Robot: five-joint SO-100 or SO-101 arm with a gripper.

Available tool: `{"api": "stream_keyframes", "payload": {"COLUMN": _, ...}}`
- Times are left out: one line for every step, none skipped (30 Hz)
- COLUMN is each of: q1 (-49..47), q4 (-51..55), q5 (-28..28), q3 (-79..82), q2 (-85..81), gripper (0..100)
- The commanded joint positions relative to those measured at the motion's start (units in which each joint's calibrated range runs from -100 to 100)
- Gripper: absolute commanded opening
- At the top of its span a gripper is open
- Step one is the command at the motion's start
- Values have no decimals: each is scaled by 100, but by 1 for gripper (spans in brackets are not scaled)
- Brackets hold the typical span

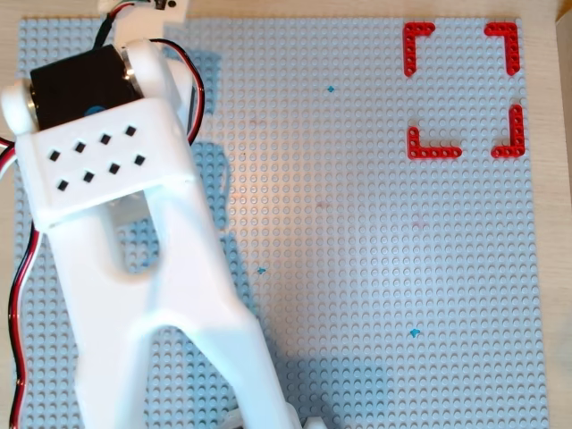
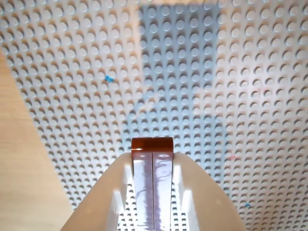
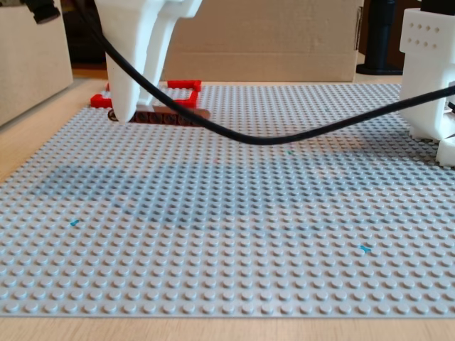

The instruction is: Grab and store lego

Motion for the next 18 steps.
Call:
{"api": "stream_keyframes", "payload": {"q1": 19, "q4": 149, "q5": 58, "q3": -528, "q2": -438, "gripper": 2}}
{"api": "stream_keyframes", "payload": {"q1": 19, "q4": 237, "q5": 79, "q3": -655, "q2": -455, "gripper": 2}}
{"api": "stream_keyframes", "payload": {"q1": 19, "q4": 341, "q5": 94, "q3": -800, "q2": -463, "gripper": 2}}
{"api": "stream_keyframes", "payload": {"q1": 19, "q4": 472, "q5": 94, "q3": -954, "q2": -472, "gripper": 2}}
{"api": "stream_keyframes", "payload": {"q1": 19, "q4": 629, "q5": 94, "q3": -1117, "q2": -472, "gripper": 2}}
{"api": "stream_keyframes", "payload": {"q1": 34, "q4": 794, "q5": 94, "q3": -1290, "q2": -472, "gripper": 2}}
{"api": "stream_keyframes", "payload": {"q1": 79, "q4": 977, "q5": 100, "q3": -1462, "q2": -480, "gripper": 2}}
{"api": "stream_keyframes", "payload": {"q1": 108, "q4": 1152, "q5": 120, "q3": -1635, "q2": -480, "gripper": 2}}
{"api": "stream_keyframes", "payload": {"q1": 146, "q4": 1291, "q5": 183, "q3": -1798, "q2": -472, "gripper": 2}}
{"api": "stream_keyframes", "payload": {"q1": 183, "q4": 1404, "q5": 256, "q3": -1961, "q2": -446, "gripper": 2}}
{"api": "stream_keyframes", "payload": {"q1": 242, "q4": 1500, "q5": 314, "q3": -2098, "q2": -429, "gripper": 2}}
{"api": "stream_keyframes", "payload": {"q1": 287, "q4": 1561, "q5": 356, "q3": -2179, "q2": -429, "gripper": 2}}
{"api": "stream_keyframes", "payload": {"q1": 331, "q4": 1614, "q5": 377, "q3": -2225, "q2": -429, "gripper": 2}}
{"api": "stream_keyframes", "payload": {"q1": 353, "q4": 1640, "q5": 382, "q3": -2225, "q2": -429, "gripper": 2}}
{"api": "stream_keyframes", "payload": {"q1": 368, "q4": 1683, "q5": 382, "q3": -2234, "q2": -446, "gripper": 2}}
{"api": "stream_keyframes", "payload": {"q1": 420, "q4": 1701, "q5": 382, "q3": -2252, "q2": -446, "gripper": 2}}
{"api": "stream_keyframes", "payload": {"q1": 472, "q4": 1718, "q5": 382, "q3": -2261, "q2": -455, "gripper": 2}}
{"api": "stream_keyframes", "payload": {"q1": 509, "q4": 1718, "q5": 382, "q3": -2261, "q2": -455, "gripper": 2}}
